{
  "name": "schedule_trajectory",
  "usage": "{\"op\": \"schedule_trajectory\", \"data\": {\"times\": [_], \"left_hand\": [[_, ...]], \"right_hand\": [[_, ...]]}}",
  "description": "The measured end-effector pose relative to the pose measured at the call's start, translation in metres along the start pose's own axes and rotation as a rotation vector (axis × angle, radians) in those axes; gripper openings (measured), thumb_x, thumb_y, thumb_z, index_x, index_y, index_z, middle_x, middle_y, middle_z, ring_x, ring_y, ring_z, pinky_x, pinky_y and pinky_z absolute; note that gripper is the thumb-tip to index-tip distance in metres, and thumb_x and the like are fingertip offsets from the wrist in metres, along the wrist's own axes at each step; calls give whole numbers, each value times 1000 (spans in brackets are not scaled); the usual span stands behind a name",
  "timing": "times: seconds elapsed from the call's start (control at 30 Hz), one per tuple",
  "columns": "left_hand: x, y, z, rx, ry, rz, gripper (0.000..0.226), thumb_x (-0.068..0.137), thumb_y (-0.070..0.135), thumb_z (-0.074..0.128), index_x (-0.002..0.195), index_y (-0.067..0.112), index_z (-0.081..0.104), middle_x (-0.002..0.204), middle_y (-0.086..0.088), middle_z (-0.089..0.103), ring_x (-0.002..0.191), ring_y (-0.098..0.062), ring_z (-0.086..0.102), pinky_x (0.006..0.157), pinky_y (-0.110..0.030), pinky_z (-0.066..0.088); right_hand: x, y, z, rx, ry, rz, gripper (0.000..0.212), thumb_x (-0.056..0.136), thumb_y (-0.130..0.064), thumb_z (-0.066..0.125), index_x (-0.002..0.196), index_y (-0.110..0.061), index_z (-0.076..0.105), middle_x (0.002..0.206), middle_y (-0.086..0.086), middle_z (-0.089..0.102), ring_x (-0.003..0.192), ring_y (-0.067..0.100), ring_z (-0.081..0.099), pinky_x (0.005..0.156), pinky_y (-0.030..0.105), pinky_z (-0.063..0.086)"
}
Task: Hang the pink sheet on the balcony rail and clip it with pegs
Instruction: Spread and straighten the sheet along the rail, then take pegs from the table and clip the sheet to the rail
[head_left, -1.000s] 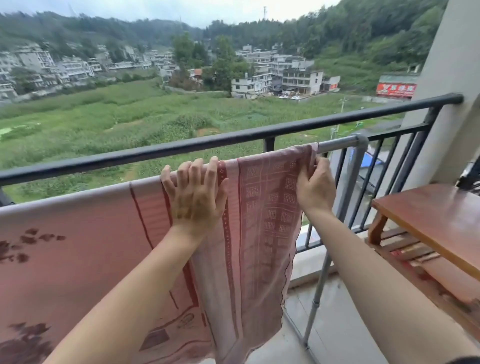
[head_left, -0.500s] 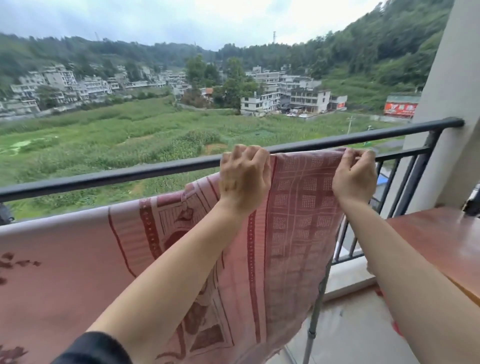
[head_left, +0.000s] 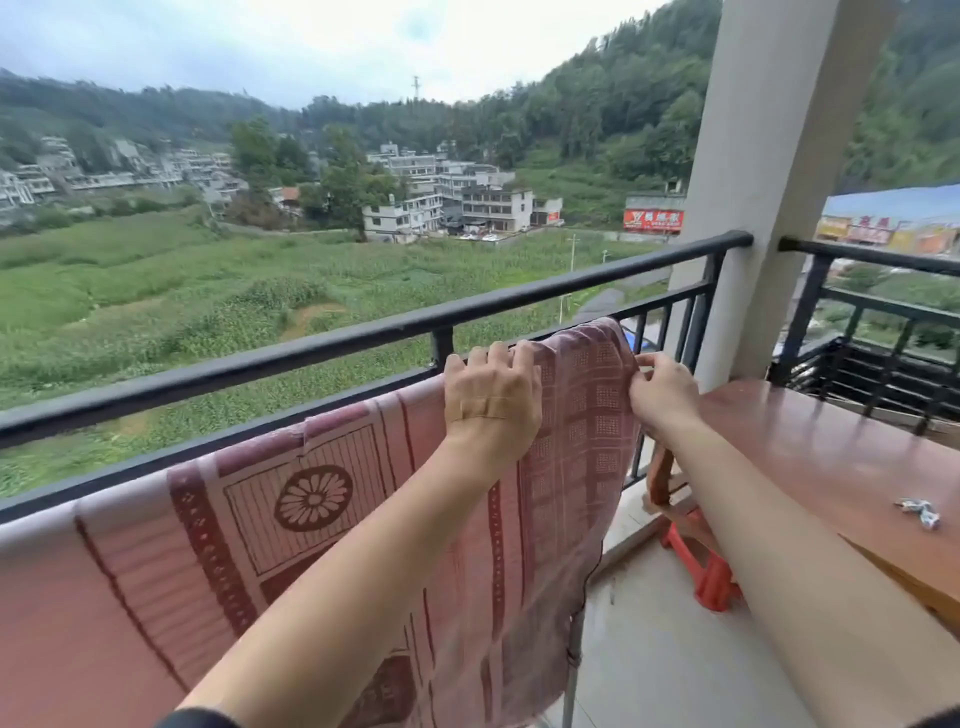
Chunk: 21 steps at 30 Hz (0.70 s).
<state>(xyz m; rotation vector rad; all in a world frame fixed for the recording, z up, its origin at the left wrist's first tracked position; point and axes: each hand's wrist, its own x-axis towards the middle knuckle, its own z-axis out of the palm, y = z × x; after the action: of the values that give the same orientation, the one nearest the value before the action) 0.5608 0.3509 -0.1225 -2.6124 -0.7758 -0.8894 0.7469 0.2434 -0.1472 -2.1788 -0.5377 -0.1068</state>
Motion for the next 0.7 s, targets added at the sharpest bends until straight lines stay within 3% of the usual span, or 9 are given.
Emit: {"op": "schedule_trajectory", "data": {"times": [0.1, 0.2, 0.3, 0.4, 0.53, 0.7], "left_hand": [[8, 4, 10, -27, 61, 38, 39, 99, 36, 36, 121, 12, 58, 106, -8, 67, 90, -30, 62, 80, -43, 43], [23, 22, 19, -110, 80, 101, 43, 99, 34, 37, 132, 13, 52, 127, -13, 60, 110, -33, 58, 94, -51, 42], [35, 56, 31, -177, 79, 184, 46, 98, 35, 36, 137, 14, 48, 142, -15, 49, 130, -34, 45, 108, -58, 31], [40, 109, 53, -225, 61, 294, 45, 97, 34, 38, 136, 15, 50, 146, -17, 45, 138, -34, 37, 114, -63, 18], [44, 199, 101, -293, 13, 422, 46, 98, 36, 42, 139, 16, 48, 150, -16, 41, 139, -32, 36, 115, -62, 16], [46, 323, 174, -348, -265, 388, 60, 100, 51, 25, 152, 20, 29, 160, -13, 22, 148, -30, 20, 119, -57, 10]], "right_hand": [[1, 16, -1, -57, -86, -16, 31, 95, -26, 51, 123, -19, 65, 121, 9, 65, 109, 28, 60, 82, 28, 42], [0, 37, -7, -43, -106, 12, 24, 94, -29, 54, 110, -19, 69, 113, 7, 67, 104, 25, 63, 87, 33, 50], [-1, 74, -23, -106, -73, 31, 20, 93, -29, 53, 105, -22, 68, 114, 9, 61, 101, 24, 60, 88, 36, 50], [2, 135, -47, -209, -39, 112, 23, 94, -30, 52, 112, -25, 65, 119, 6, 56, 104, 24, 59, 85, 33, 47], [10, 233, -85, -297, 45, 211, 38, 94, -33, 53, 131, -25, 54, 130, 6, 51, 117, 28, 55, 94, 36, 45], [41, 359, -141, -386, -11, 342, 45, 96, -36, 49, 139, -26, 43, 137, 6, 45, 122, 31, 51, 98, 42, 47]]}}
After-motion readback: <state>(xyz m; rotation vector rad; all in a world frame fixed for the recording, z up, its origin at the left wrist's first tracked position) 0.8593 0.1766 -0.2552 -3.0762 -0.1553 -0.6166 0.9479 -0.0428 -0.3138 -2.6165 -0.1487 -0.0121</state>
